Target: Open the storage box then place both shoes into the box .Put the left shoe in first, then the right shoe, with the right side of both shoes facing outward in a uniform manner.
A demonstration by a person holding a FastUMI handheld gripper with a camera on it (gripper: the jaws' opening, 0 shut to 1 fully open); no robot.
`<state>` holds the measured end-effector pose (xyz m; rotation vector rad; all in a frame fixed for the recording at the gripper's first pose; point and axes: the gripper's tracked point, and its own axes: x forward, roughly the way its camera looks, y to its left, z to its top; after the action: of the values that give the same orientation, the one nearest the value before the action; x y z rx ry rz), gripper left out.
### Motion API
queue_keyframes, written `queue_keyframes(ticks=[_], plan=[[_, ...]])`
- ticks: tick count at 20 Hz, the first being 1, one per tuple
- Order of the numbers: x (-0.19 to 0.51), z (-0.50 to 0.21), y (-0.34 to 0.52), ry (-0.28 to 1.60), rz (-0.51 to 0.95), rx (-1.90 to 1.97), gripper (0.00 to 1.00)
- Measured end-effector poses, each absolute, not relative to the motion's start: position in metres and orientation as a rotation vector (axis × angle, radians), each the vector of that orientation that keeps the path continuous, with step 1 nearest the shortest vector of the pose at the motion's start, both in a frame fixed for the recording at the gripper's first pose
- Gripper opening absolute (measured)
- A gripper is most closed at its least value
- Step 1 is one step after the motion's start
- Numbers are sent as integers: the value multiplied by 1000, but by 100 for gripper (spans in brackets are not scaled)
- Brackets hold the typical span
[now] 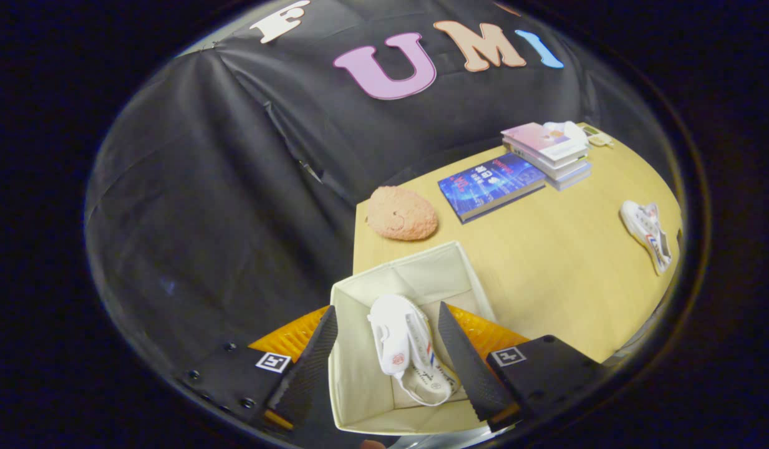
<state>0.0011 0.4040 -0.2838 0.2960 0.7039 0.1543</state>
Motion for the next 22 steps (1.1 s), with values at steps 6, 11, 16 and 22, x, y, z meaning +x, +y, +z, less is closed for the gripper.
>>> queue_keyframes(ticks=[6,11,16,22], plan=[[14,-252,344,599,102,176,100],[16,-255,273,596,38,65,100],[11,-258,170,600,-32,31,100],[3,-266,36,632,-147,-80,100]])
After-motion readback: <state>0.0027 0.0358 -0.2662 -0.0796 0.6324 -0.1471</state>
